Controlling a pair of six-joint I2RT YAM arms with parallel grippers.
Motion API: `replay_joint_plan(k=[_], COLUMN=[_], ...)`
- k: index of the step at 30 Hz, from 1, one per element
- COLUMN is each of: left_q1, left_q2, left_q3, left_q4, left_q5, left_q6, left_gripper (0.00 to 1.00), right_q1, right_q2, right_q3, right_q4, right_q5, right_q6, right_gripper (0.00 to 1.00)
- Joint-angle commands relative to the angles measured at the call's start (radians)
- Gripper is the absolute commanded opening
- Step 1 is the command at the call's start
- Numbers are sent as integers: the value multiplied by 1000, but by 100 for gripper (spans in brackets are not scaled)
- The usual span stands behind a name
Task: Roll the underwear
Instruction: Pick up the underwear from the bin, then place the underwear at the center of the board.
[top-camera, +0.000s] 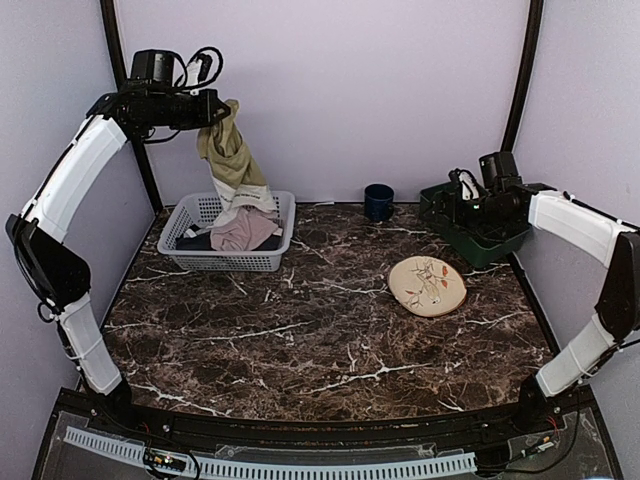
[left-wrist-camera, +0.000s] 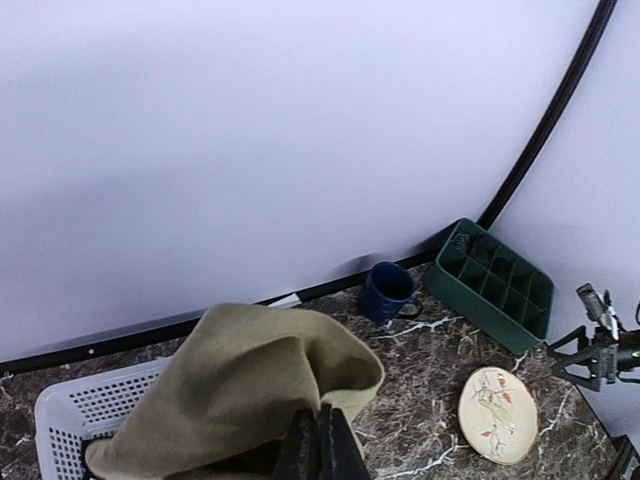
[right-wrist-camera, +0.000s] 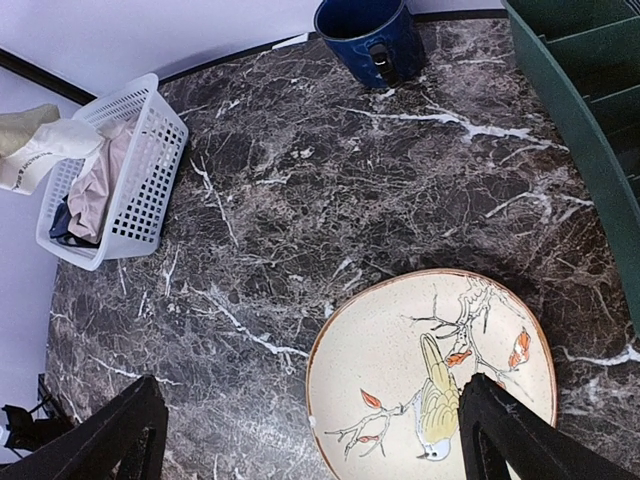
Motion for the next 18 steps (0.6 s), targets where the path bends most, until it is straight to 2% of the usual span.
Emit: replay_joint_plan(k=[1,4,10,14,15,18], left_q1=[-42,-134,-277,-313,-312,-311], left_q2=[-43,-62,-75,-134,-154,-202], left_q3=[30,43,49,-110,-162,-274], left_q4=[32,41,-29,-33,-41,-102], left_q5=[107,136,310,448,393,82], left_q6=[-15,15,2,-20,-14,7], left_gripper=[0,0,0,0,0,4], right_q1=[-1,-1,-2,-1,-1,-1], right_q2=[14,12,4,-7,-10,-13], right_q3=[32,31,25,14,11,1], right_q4=[45,49,41,32,29,16], right_q5=[-36,-44,-55,-48,-47,-51], right_q6=[-9,-9,-18,-26,-29,-39], right_gripper=[100,100,100,100,100,100])
